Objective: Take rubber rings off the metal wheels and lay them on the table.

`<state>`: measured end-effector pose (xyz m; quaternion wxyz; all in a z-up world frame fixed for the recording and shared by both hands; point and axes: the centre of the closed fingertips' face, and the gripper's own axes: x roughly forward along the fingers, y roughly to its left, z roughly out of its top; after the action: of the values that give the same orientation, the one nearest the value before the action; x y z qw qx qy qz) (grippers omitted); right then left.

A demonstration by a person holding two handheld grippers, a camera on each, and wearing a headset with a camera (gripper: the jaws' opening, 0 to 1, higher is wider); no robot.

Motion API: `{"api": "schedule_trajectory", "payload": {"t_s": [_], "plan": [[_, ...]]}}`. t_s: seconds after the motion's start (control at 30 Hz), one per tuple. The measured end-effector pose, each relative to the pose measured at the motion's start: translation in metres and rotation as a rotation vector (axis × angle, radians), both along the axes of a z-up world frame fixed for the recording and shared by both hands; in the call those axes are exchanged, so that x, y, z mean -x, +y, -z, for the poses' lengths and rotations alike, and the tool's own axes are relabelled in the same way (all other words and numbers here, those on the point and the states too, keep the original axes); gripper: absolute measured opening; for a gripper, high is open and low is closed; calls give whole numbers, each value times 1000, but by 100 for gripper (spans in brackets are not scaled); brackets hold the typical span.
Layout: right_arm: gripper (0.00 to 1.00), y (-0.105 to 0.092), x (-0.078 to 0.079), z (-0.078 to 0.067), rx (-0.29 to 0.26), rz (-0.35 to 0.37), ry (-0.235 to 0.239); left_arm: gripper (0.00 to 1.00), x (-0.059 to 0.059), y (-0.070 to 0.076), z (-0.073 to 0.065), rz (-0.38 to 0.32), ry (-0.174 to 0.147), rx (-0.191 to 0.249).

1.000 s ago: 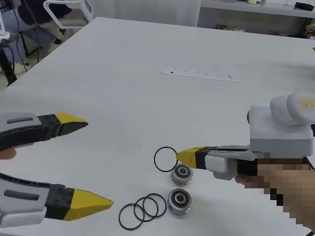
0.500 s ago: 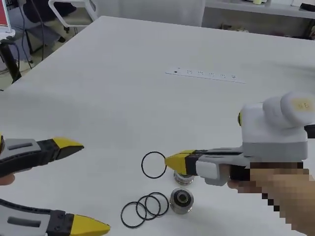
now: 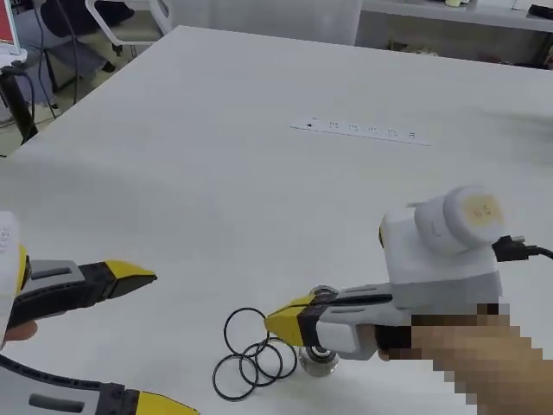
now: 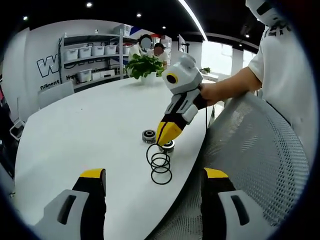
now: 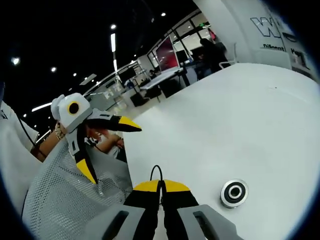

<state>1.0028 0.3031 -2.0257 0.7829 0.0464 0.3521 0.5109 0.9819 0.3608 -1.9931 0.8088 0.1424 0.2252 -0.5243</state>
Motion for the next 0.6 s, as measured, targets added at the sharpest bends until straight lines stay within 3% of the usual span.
{"api": "schedule_trajectory", "payload": {"t_s": [0.17, 0.6], "plan": [[0, -1, 3, 13, 58, -26, -15, 76, -1, 1, 0, -13, 12, 10], [0, -2, 0, 33, 116, -35, -22, 75, 0, 3, 7, -16, 30, -12]]}}
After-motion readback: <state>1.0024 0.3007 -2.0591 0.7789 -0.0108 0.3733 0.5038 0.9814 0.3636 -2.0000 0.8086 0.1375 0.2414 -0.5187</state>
